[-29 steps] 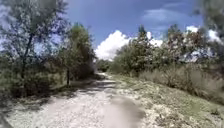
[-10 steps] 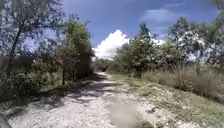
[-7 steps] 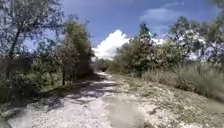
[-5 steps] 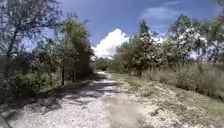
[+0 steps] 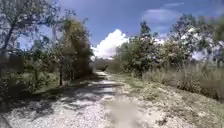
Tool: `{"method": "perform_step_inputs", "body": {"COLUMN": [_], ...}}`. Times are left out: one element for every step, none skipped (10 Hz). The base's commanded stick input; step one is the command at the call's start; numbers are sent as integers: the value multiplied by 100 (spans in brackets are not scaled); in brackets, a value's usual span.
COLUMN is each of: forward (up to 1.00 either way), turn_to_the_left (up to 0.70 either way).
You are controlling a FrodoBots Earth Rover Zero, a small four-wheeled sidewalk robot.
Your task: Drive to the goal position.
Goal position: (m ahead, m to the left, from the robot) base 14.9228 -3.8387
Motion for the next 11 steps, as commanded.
{"method": "perform_step_inputs", "body": {"forward": [50, 50, 50, 50, 50, 50, 50, 50, 50, 50, 50], "turn_to_the_left": [0, 0, 0, 0, 0, 0, 0, 0, 0, 0, 0]}}
